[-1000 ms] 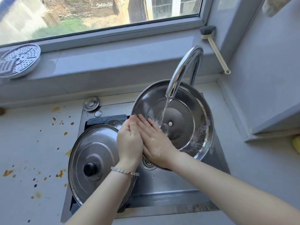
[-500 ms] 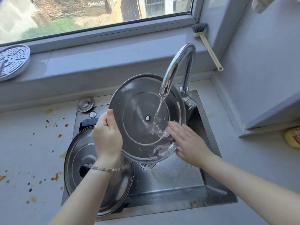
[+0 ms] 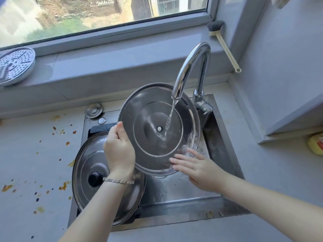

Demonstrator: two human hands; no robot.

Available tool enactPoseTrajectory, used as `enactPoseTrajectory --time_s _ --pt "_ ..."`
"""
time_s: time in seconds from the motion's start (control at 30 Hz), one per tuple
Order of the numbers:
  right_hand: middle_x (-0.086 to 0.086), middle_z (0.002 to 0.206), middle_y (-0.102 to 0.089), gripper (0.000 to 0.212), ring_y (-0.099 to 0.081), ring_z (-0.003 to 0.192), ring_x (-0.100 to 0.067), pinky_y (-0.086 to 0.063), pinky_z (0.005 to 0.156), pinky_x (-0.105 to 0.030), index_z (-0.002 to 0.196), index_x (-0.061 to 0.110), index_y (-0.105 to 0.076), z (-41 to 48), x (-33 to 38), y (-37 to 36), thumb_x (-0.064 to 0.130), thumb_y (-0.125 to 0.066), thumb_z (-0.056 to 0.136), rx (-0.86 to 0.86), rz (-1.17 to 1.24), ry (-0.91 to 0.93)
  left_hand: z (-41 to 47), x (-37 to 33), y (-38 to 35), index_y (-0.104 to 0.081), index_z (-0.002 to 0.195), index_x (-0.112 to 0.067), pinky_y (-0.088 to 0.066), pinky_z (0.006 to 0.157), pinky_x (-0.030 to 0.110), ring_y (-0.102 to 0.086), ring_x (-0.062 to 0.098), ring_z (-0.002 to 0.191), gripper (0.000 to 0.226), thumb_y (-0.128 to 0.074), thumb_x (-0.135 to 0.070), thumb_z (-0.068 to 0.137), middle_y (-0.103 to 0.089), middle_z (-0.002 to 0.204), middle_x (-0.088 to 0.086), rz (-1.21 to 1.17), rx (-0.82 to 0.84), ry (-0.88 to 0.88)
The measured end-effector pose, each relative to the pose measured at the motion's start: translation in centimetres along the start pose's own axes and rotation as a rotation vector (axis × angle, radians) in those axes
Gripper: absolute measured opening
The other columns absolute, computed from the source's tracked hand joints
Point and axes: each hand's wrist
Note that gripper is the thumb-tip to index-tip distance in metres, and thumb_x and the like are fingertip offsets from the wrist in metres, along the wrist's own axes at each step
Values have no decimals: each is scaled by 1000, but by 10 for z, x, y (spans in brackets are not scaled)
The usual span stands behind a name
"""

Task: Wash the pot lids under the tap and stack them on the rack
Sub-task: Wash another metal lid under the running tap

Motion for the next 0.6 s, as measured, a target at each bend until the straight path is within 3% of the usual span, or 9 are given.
enactPoseTrajectory --time_s 0.07,0.13,0.23,0.33,0.37,0.47,0.53,0.6 --pt "-4 130 -59 53 -54 122 -21 -19 112 -43 113 13 -64 -5 -22 4 3 -61 62 43 -90 -83 1 0 4 -33 61 -15 -25 46 22 -32 13 49 41 -33 -26 100 -34 51 -2 52 30 -40" --pt "-6 130 -58 62 -53 123 -24 -14 113 -44 120 12 -61 -9 -40 11 -2 -61 60 80 -156 -131 1 -2 9 -30 57 -19 -23 48 27 -31 15 48 44 -33 -28 100 -33 51 0 71 64 -40" --pt "-8 132 -57 64 -52 123 -27 -13 112 -46 123 7 -59 -5 -43 17 2 -64 60 69 -221 -241 0 -1 12 -29 54 -18 -23 48 32 -32 17 50 47 -32 -28 101 -34 51 0 44 42 92" --pt "-16 126 -60 75 -56 118 -32 -11 110 -47 116 -1 -63 4 -25 12 12 -81 44 79 -216 -445 -2 2 4 -32 54 -14 -24 54 35 -39 26 59 50 -29 -29 101 -39 55 4 73 77 203" --pt "-19 120 -63 76 -59 114 -36 -17 109 -48 111 -3 -65 5 -16 10 15 -83 39 100 -194 -477 -4 0 2 -38 56 -10 -27 57 36 -45 32 66 50 -29 -29 101 -44 59 9 82 108 240" --pt "-14 94 -69 55 -67 90 -33 -51 85 -42 98 4 -68 6 16 12 20 -77 46 63 -1 -342 -12 -4 -11 -56 84 12 -40 72 41 -55 42 90 50 -29 -27 100 -60 91 29 105 214 332" --pt "-4 90 -71 34 -68 82 -21 -56 73 -31 93 9 -69 5 31 26 24 -67 62 -9 182 -204 -19 -4 -20 -57 89 9 -41 72 36 -56 39 87 46 -30 -27 98 -61 97 28 103 302 385" --pt "4 85 -70 23 -66 76 -13 -53 65 -23 91 14 -69 3 38 48 25 -55 76 -29 407 -205 -26 -1 -30 -53 74 -3 -53 74 41 -63 39 80 39 -33 -31 91 -63 86 25 35 425 445"
Point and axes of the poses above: each hand's wrist, its own z-axis towards the middle knuckle, its own y-axis out of the back of the hand, x = y × z
